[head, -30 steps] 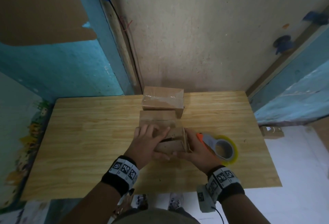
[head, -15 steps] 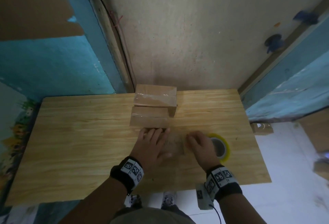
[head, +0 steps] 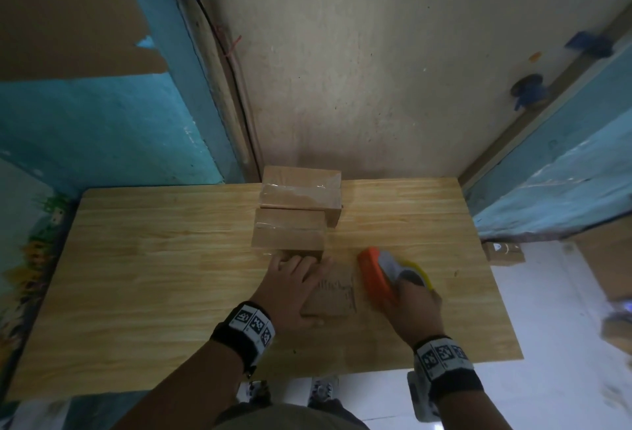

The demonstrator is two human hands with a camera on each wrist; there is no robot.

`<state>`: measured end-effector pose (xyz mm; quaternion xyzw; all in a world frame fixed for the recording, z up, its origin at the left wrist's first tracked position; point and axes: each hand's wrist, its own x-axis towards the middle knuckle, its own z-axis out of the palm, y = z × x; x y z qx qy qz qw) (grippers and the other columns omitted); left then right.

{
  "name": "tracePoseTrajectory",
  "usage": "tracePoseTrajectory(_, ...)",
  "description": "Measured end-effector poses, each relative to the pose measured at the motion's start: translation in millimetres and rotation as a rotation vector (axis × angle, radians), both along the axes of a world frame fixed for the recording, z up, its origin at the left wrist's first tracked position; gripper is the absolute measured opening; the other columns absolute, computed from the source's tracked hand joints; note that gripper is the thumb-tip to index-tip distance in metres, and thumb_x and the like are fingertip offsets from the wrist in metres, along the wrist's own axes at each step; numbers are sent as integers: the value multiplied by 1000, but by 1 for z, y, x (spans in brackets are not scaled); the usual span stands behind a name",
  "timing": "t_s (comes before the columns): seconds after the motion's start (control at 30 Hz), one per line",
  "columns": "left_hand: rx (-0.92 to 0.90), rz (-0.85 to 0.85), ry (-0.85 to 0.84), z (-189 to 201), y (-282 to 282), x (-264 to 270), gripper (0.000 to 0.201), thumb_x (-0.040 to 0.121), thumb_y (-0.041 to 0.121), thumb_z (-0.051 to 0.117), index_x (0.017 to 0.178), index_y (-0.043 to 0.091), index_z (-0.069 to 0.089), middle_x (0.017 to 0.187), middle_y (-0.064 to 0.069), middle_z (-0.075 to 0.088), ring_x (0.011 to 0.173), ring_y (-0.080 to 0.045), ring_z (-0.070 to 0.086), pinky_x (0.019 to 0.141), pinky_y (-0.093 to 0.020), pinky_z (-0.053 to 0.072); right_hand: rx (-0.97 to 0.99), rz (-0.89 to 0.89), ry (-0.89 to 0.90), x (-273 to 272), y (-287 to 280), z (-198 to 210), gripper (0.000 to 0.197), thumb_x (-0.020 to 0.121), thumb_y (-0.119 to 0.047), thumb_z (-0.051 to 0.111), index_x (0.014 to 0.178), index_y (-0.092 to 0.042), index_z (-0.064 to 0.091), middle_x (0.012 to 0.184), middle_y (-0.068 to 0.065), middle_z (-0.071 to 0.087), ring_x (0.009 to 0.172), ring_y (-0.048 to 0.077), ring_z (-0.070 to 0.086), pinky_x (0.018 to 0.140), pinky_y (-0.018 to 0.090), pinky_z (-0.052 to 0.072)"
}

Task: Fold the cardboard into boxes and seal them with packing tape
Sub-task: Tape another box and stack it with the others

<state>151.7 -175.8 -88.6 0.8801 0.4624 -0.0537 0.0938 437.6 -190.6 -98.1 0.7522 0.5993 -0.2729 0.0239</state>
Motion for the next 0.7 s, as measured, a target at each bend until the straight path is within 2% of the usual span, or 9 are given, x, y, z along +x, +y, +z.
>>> tracePoseTrajectory(0.07,-16,17,0,0,0,2,120,72,90,50,164,28,4,146,-1,43,127,-24,48,111,-55,33,68,-50,260,0,-1,10,36,97,-60,56,109,-27,60,96,-6,70,88,17,71,86,46,61)
tracePoseTrajectory(0.13,-26,23,13,0,0,3,119,72,87,53,163,29,4,147,0,41,128,-24,47,111,-54,32,149,-218,516,-3,-2,23,35,98,-48,62,119,-19,67,99,-1,76,90,24,74,77,42,63)
tracePoseTrajectory(0.27,-49,24,12,0,0,1,116,75,82,55,163,31,-1,152,-1,36,134,-25,41,111,-53,30,272,-461,735,-20,3,53,38,101,-43,47,86,-14,65,84,15,66,77,35,65,59,31,54)
tracePoseTrajectory(0.33,-75,30,-5,2,1,1,115,75,82,54,163,33,-1,154,-1,34,137,-25,39,111,-52,29,308,-600,779,-26,6,72,38,111,-40,42,89,-12,54,87,8,53,79,23,55,69,33,47)
tracePoseTrajectory(0.4,-83,36,-25,0,2,1,114,73,81,56,163,35,4,154,0,36,136,-25,40,109,-51,31,262,-657,847,-26,9,84,29,114,-37,43,112,-10,53,95,-4,48,90,21,55,82,32,46)
tracePoseTrajectory(0.47,-89,47,-20,0,3,2,108,72,78,60,161,33,20,153,0,37,136,-25,40,109,-51,32,223,-602,874,-28,15,87,34,113,-33,46,136,-8,53,101,-14,47,113,32,58,84,13,45)
tracePoseTrajectory(0.5,-96,54,-8,0,3,3,102,72,77,62,158,33,28,154,0,36,137,-25,38,109,-51,30,198,-586,900,-29,15,88,37,113,-35,47,138,-8,53,103,-13,50,118,33,58,86,13,47)
tracePoseTrajectory(0.6,-94,65,-35,6,4,5,89,73,74,63,149,36,39,153,-1,36,136,-26,35,110,-51,29,54,-494,944,-42,19,108,46,106,-56,52,120,-13,57,114,8,60,103,25,63,86,41,54)
tracePoseTrajectory(0.7,-32,48,-171,10,1,4,78,68,77,57,134,37,53,135,0,58,123,-22,44,103,-51,43,-24,-265,831,-65,20,130,43,109,-44,54,104,-3,63,94,7,62,83,28,65,72,49,58)
